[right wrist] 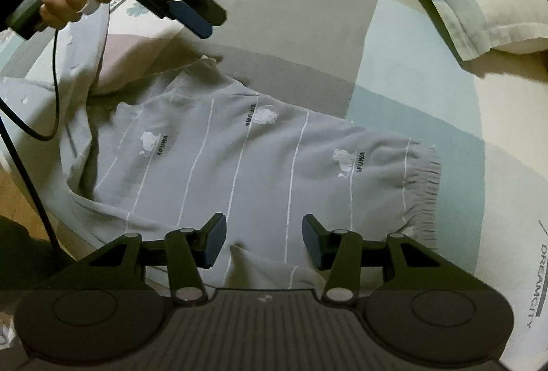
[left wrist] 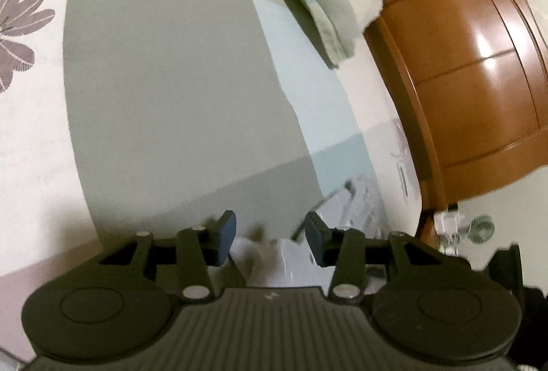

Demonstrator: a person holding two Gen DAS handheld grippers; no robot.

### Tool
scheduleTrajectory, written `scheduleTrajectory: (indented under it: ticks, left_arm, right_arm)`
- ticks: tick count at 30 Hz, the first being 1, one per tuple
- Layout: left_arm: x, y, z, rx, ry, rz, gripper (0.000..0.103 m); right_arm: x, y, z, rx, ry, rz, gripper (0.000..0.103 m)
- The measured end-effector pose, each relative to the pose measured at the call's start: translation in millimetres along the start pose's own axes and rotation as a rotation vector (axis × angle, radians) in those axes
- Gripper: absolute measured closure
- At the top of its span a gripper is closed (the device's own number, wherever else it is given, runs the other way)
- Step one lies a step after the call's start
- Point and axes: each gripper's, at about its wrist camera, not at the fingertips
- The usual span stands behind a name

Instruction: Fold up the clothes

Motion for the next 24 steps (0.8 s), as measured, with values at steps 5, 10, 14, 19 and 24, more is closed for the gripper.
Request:
scheduleTrajectory:
  ticks: [5,10,14,19,24]
  left_arm:
    - [2,-28,3,0.082,0.021,0.056,0.057]
    - [15,-36,28,0.137,0.008,0.021,0.057]
    - [12,-37,39,0.142,-0.022,0.038,0.075]
    - [4,-29,26,0.078,-0.005,0.090,0.100]
    - [7,-2,26,0.023,0.032,0.087,0.100]
  right_arm:
    - [0,0,3,-0.011,0.023,0.046,0.045]
    - [0,1,7,-0.011,0.026,0.061,0.045]
    - [-1,-1,9,-0.004,0.029,0.065,0.045]
    - [-2,-3,8,-0.005,0.027,0.073,0.045]
    - [-4,-7,10,0.001,0.023,0.107,0.045]
Point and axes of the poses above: each gripper's, at about its wrist camera, not at the fingertips, and z roughly the way its jaws point, x to its left, y to its top, and after that the axes turned 9 degrees about -z, right-handed
